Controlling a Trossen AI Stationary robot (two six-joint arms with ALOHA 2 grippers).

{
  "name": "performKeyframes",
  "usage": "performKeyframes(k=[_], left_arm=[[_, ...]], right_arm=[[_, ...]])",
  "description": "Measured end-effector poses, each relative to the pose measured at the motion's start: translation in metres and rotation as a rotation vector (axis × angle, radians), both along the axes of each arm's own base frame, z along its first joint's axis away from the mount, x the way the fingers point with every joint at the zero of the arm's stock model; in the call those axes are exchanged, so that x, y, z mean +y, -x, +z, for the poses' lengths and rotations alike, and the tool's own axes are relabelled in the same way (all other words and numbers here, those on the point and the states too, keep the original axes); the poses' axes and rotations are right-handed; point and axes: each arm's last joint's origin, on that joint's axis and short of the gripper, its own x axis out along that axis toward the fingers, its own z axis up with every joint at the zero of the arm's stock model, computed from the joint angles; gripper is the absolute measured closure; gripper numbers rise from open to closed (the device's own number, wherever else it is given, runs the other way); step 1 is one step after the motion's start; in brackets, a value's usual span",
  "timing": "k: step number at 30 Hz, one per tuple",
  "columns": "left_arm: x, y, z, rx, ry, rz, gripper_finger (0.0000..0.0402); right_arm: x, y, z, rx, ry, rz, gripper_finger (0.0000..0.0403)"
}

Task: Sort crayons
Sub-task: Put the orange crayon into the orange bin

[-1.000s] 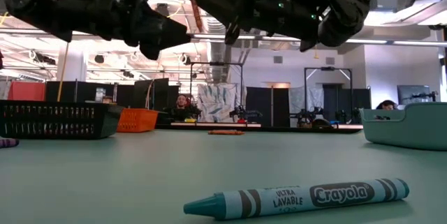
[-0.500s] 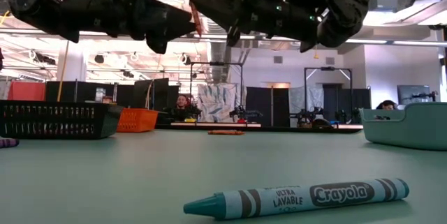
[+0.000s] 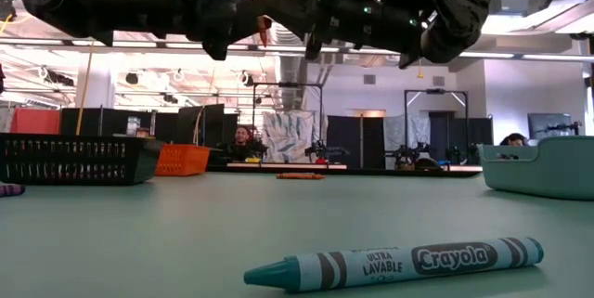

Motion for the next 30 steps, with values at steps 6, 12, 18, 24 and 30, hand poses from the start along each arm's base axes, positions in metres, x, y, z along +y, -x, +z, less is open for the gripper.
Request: performKeyframes(k=[6, 12, 18, 24, 30], left_arm=[[0.001, -0.001, 0.0, 0.007, -0.001, 0.036, 0.0262], [0.002, -0.001, -0.001, 0.014, 0.003, 0.063, 0.0354], [0.002, -0.001, -0.003, 0.038, 0.008, 0.062, 0.0388], [0.013, 0.005, -0.005, 0.136, 0.029, 0.105, 0.0391], [0.04, 0.035, 0.011, 0.384, 0.037, 0.304, 0.0392]], right_arm=[[0.004, 0.0, 0.0, -0.005, 0.009, -0.025, 0.04], [0.002, 0.0, 0.0, -0.007, 0.018, -0.04, 0.04], [0.002, 0.0, -0.001, 0.009, 0.053, -0.047, 0.0383], [-0.009, 0.0, -0.002, 0.022, 0.043, -0.074, 0.0301], [-0.027, 0.01, 0.001, 0.232, 0.011, -0.116, 0.022]])
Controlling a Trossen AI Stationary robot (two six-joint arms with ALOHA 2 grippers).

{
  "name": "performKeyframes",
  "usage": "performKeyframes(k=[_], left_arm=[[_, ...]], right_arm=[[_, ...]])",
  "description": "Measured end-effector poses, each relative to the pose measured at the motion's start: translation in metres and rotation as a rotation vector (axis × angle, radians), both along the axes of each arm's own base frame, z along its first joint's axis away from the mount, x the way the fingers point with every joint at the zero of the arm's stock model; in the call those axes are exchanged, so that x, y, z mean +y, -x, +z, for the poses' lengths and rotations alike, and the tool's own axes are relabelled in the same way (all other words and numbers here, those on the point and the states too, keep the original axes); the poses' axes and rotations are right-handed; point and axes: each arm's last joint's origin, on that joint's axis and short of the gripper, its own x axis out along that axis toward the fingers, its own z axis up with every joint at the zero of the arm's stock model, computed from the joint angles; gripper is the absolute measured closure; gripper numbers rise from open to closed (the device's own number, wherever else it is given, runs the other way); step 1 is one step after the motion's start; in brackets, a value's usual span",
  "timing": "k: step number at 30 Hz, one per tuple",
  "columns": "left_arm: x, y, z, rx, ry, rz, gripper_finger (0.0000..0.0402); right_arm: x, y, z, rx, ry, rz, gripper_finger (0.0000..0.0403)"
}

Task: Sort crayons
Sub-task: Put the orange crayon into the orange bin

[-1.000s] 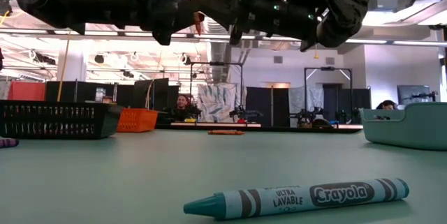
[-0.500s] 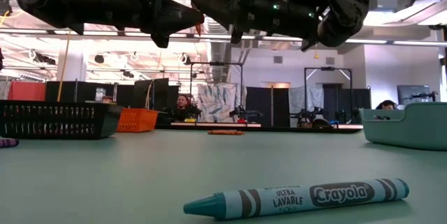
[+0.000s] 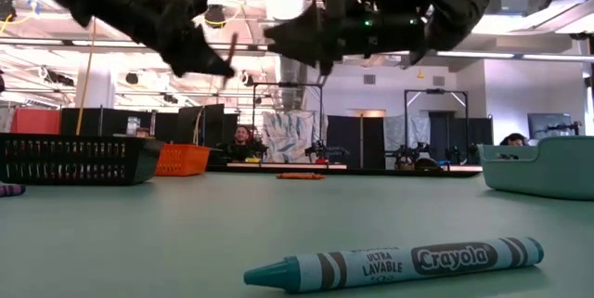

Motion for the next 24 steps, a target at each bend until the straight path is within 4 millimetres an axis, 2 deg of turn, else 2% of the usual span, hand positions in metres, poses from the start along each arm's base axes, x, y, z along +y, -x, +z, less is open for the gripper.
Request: performKeyframes(k=[4, 10, 12, 18, 24], left_arm=[[0.027, 0.026, 0.015, 0.21, -0.025, 0.295, 0.0392], [0.074, 0.054, 0.015, 0.391, 0.218, 0.636, 0.0392], [0.089, 0.061, 0.006, 0.454, 0.267, 0.674, 0.0392], [0.128, 0.066, -0.016, 0.461, 0.411, 0.636, 0.0392], [0.142, 0.075, -0.027, 0.486, 0.466, 0.693, 0.0385]], right_arm=[[-0.007, 0.011, 0.007, 0.124, -0.028, -0.025, 0.0189], [0.004, 0.014, 0.013, 0.143, -0.052, 0.006, 0.018], [0.008, 0.014, 0.013, 0.143, -0.049, 0.019, 0.018], [0.017, 0.013, 0.012, 0.155, -0.038, 0.044, 0.0182], [0.017, 0.013, 0.011, 0.163, -0.018, 0.048, 0.0182]])
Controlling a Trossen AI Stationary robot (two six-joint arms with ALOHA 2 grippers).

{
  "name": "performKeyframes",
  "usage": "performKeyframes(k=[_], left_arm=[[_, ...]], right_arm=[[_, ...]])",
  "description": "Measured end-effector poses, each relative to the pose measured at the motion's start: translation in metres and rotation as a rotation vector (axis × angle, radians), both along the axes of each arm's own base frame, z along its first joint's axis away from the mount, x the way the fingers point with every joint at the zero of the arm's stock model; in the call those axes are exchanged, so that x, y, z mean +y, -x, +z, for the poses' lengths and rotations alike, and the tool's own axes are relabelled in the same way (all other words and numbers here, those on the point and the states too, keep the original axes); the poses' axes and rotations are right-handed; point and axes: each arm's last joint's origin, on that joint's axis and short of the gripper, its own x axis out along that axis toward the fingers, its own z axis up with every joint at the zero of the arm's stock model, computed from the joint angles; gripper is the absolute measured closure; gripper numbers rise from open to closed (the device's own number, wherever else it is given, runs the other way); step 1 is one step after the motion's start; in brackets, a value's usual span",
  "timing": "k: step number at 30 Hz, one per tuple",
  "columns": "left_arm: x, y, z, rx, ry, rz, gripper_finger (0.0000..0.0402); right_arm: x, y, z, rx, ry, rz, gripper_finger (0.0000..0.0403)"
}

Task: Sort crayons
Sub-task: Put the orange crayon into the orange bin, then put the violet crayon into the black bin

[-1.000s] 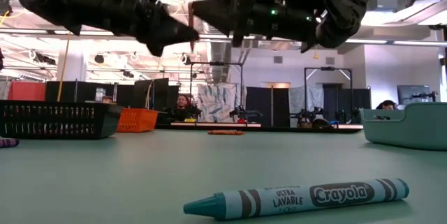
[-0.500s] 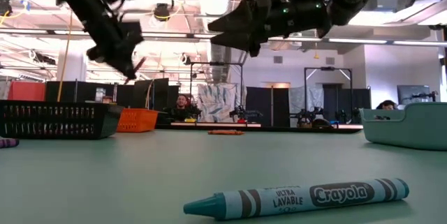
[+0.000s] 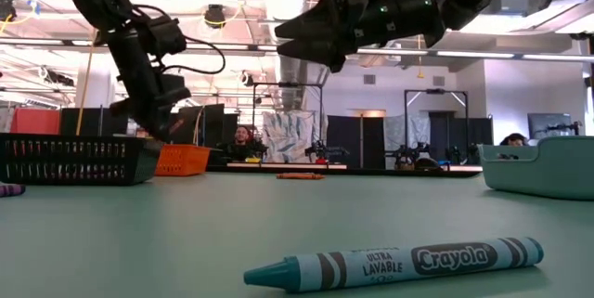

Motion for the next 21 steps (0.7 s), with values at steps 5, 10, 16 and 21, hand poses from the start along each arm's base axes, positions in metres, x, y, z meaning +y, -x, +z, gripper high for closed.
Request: performKeyframes(k=[5, 10, 16, 21], left_arm=[[0.001, 0.001, -0.004, 0.015, 0.025, 0.049, 0.0365], [0.0, 0.003, -0.005, 0.054, 0.029, 0.073, 0.034], [0.001, 0.003, 0.002, 0.08, 0.031, 0.042, 0.0317], [0.001, -0.002, 0.042, 0.109, 0.007, -0.033, 0.0309]], right_arm=[[-0.001, 0.0, 0.0, 0.001, -0.006, -0.004, 0.0182], [-0.001, 0.0, 0.0, -0.003, -0.006, -0.003, 0.0182], [-0.009, 0.001, -0.001, 0.015, -0.007, -0.032, 0.0182], [-0.033, 0.005, -0.014, 0.164, -0.003, -0.22, 0.0182]])
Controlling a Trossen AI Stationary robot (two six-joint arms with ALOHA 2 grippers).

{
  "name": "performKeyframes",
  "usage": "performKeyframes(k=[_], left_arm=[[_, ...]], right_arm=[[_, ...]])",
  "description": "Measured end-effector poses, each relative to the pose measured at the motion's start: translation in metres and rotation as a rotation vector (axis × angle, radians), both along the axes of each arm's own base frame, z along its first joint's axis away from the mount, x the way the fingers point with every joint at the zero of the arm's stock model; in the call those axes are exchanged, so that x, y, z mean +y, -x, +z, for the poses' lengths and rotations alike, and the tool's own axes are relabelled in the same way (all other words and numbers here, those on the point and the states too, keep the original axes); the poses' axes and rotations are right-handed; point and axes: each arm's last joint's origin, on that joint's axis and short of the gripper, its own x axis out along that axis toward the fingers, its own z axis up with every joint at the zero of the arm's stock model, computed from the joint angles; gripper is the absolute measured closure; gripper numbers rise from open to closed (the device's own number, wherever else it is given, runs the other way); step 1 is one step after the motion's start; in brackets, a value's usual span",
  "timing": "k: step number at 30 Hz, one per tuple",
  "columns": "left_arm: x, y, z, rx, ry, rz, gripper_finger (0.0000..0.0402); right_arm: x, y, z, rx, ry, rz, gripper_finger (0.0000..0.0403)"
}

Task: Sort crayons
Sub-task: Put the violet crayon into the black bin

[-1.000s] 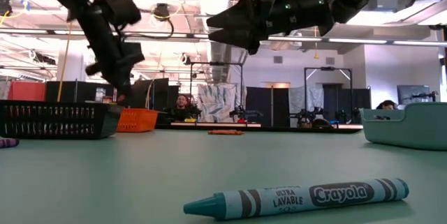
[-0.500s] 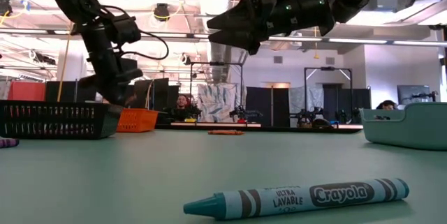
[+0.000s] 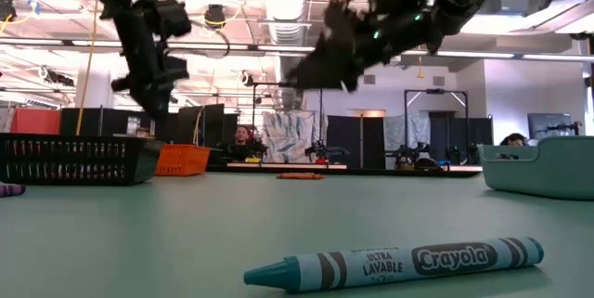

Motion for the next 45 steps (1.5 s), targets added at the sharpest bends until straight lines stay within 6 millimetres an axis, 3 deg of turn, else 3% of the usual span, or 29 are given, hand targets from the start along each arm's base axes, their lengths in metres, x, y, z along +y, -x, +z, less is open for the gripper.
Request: performKeyframes(k=[6, 11, 18, 25, 30, 36, 41, 45], left_arm=[[-0.031, -0.012, 0.029, -0.081, -0.069, -0.132, 0.0308], [-0.068, -0.024, 0.044, -0.173, -0.094, -0.262, 0.0308], [-0.125, -0.039, 0.051, -0.202, -0.172, -0.452, 0.0308], [-0.174, -0.036, 0.02, -0.361, -0.263, -0.514, 0.0308], [-0.195, -0.03, -0.001, -0.473, -0.248, -0.559, 0.0308], [-0.207, -0.024, -0.014, -0.522, -0.256, -0.542, 0.0308], [-0.209, -0.023, -0.014, -0.52, -0.277, -0.529, 0.0308], [-0.209, -0.023, -0.015, -0.509, -0.279, -0.533, 0.0308]], right_arm=[[-0.049, -0.005, -0.005, 0.293, -0.016, -0.155, 0.0182], [-0.086, -0.016, -0.021, 0.528, 0.032, -0.102, 0.0182], [-0.114, -0.03, -0.044, 0.602, 0.016, -0.049, 0.0188], [-0.125, -0.038, -0.058, 0.616, 0.018, 0.0, 0.0229], [-0.128, -0.037, -0.063, 0.656, 0.005, -0.005, 0.0253], [-0.132, -0.029, -0.068, 0.741, -0.009, 0.0, 0.0276], [-0.133, -0.029, -0.071, 0.746, 0.014, 0.025, 0.0285], [-0.133, -0.025, -0.059, 0.739, 0.038, 0.033, 0.0281]])
